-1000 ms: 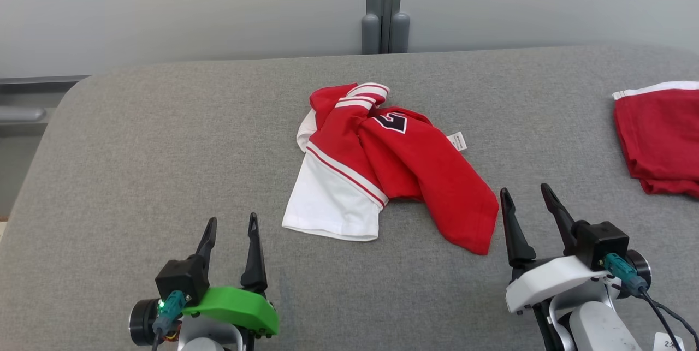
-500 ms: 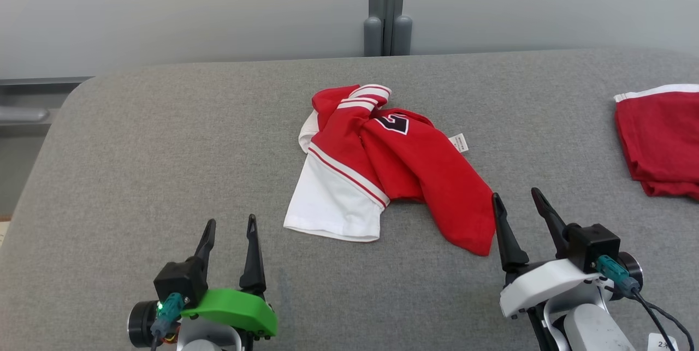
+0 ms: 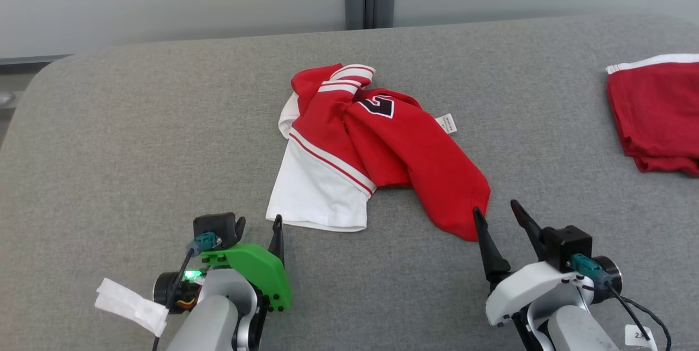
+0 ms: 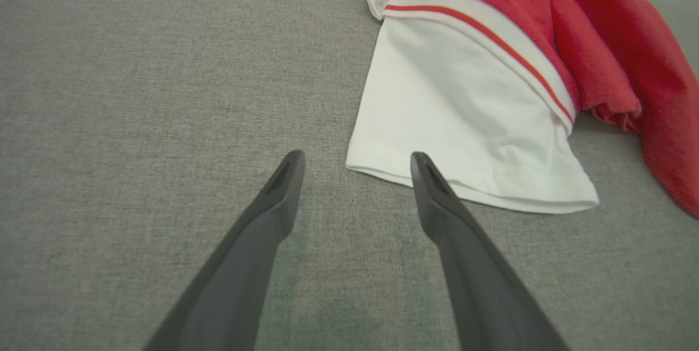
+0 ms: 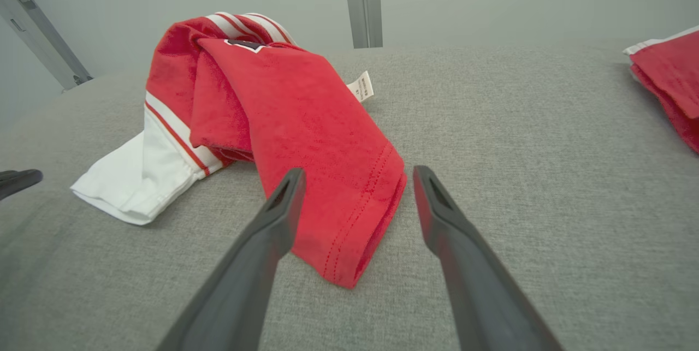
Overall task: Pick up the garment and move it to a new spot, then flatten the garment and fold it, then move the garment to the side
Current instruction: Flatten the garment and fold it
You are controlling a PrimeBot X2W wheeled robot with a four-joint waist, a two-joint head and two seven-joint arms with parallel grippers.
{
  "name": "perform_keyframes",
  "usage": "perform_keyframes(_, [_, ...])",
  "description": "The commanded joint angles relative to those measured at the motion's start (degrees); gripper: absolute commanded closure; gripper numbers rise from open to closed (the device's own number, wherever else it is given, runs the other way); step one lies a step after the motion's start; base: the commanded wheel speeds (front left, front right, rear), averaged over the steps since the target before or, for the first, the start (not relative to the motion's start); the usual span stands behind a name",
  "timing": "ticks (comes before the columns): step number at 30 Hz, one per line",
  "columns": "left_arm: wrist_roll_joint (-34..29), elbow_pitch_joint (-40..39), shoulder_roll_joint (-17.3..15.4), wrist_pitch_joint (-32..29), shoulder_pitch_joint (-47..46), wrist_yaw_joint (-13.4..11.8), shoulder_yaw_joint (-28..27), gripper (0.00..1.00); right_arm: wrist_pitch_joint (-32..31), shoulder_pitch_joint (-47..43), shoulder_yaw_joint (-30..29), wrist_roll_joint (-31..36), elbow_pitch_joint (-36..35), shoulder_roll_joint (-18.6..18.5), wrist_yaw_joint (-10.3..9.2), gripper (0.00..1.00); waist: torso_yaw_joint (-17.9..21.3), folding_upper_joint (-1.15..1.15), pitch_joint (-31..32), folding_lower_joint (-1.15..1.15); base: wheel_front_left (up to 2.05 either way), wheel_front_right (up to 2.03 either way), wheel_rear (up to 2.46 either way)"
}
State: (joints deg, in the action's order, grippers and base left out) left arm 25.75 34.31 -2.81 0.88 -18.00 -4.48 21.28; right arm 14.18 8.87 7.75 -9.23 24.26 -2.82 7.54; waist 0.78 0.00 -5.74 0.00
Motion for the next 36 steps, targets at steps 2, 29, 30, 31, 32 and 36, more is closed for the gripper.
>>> perform_keyframes(2, [1.47,1.85,-0.18,-0.76,-2.64,-0.72,0.05,0.0,-0.51,1.15,1.1,-0.2,0.82,-0.13,-0.11,0.0,2.36,0.0,-2.52,0.0,0.0,0.0,0.0])
perform_keyframes(29, [9.39,1.23,-0.22,3.4,-3.9,-5.28,9.85,1.0,-3.99,5.96,5.65,-3.9,13.02,-0.13,-0.11,0.71,0.23,0.0,-2.8,0.0,0.0,0.0,0.0])
perform_keyframes(30, [9.53,0.79,-0.22,3.63,-3.5,-5.52,10.07,1.0,-3.69,6.4,5.64,-4.26,14.16,-0.17,-0.11,0.9,0.05,0.0,-2.64,0.0,0.0,0.0,0.0])
perform_keyframes(31, [9.64,0.51,-0.22,3.78,-3.32,-5.63,10.14,1.0,-3.44,6.91,5.57,-4.62,15.0,-0.15,-0.11,1.0,-0.04,0.0,-2.56,0.0,0.0,0.0,0.0])
perform_keyframes(32, [9.74,0.37,-0.22,3.8,-3.25,-5.66,10.15,1.0,-3.24,7.19,5.57,-5.1,15.49,-0.14,-0.11,1.0,-0.08,0.0,-2.51,0.0,0.0,0.0,0.0])
perform_keyframes(36, [9.89,-0.32,-0.7,4.78,-2.77,-5.64,9.82,1.0,-1.69,8.72,5.7,-6.85,16.9,-0.17,-0.11,1.0,0.07,0.0,-2.39,0.0,0.0,0.0,0.0])
